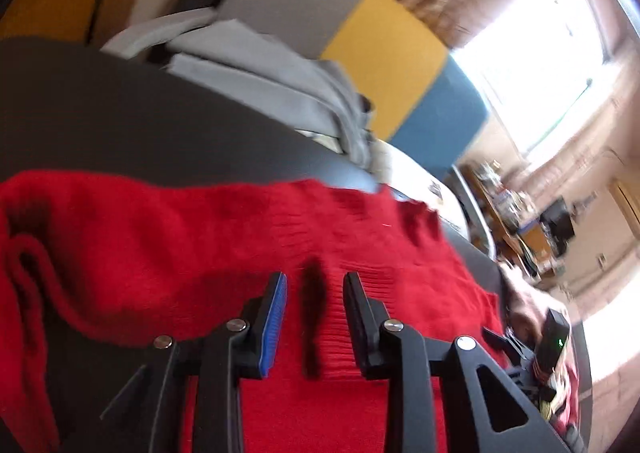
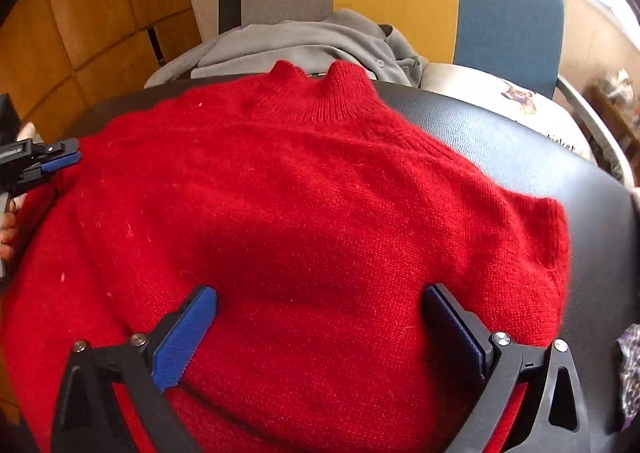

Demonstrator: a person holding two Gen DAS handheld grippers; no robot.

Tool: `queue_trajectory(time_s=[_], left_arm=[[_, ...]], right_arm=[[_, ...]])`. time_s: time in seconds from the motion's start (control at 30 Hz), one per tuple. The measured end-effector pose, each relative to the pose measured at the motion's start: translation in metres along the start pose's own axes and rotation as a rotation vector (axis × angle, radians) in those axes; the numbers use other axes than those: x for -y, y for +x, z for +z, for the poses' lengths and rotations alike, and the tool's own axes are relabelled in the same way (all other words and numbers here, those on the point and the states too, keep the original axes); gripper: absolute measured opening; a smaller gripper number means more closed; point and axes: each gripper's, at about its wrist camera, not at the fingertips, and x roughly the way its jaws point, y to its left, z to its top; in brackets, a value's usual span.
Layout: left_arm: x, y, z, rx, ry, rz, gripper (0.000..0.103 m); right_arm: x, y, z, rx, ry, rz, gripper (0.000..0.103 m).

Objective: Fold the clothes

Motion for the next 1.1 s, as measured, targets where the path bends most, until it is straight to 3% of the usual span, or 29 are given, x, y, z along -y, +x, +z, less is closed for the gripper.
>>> queue_trajectory(time_s=[0.17, 0.23, 0.33, 0.4, 0.47, 0.5, 0.6, 0.77, 0.87, 0.93, 0.97, 1.0, 1.03, 1.1], left_arm=[[0.042, 0.02, 0.014, -0.053, 0.196, -0.035, 0.034], [0.059, 0.032, 0.025, -0.069, 0.262, -0.046, 0.043], [0.079, 0.052, 0.047, -0.091, 0.326, -0.065, 0.046], [0.087, 0.075, 0.063, -0.122, 0.364, -0.048, 0.05], [0.092, 0.099, 0.076, -0.148, 0.398, -0.011, 0.05], [0.093, 0.112, 0.082, -0.161, 0.41, 0.004, 0.05], [0.095, 0.144, 0.096, -0.212, 0.401, -0.045, 0.05], [0.11, 0.187, 0.105, -0.262, 0.438, -0.053, 0.051], [0.117, 0.205, 0.102, -0.299, 0.476, -0.051, 0.05], [0.116, 0.209, 0.103, -0.312, 0.455, -0.064, 0.044], [0.114, 0.209, 0.104, -0.315, 0.431, -0.075, 0.035], [0.111, 0.209, 0.106, -0.318, 0.407, -0.087, 0.01], [0.109, 0.209, 0.107, -0.321, 0.382, -0.098, 0.006], [0.106, 0.199, 0.107, -0.3, 0.35, -0.131, 0.006]], right_arm=[[0.003, -0.012, 0.017, 0.001, 0.008, 0.069, 0.097], [0.004, -0.014, 0.038, 0.019, -0.009, 0.105, 0.097], [0.013, -0.007, 0.08, 0.052, -0.003, 0.124, 0.096], [0.018, 0.002, 0.102, 0.059, 0.019, 0.126, 0.085], [0.027, 0.02, 0.123, 0.037, 0.054, 0.138, 0.057], [0.032, 0.03, 0.131, 0.021, 0.072, 0.147, 0.054], [0.045, 0.059, 0.154, -0.012, 0.105, 0.16, 0.054], [0.048, 0.099, 0.17, -0.074, 0.117, 0.197, 0.056], [0.041, 0.105, 0.172, -0.067, 0.072, 0.201, 0.056], [0.038, 0.106, 0.174, -0.07, 0.053, 0.2, 0.049], [0.036, 0.106, 0.174, -0.073, 0.046, 0.199, 0.034], [0.035, 0.107, 0.175, -0.076, 0.038, 0.197, 0.025], [0.035, 0.107, 0.176, -0.08, 0.045, 0.204, 0.013], [0.033, 0.102, 0.175, -0.068, 0.046, 0.198, 0.013]])
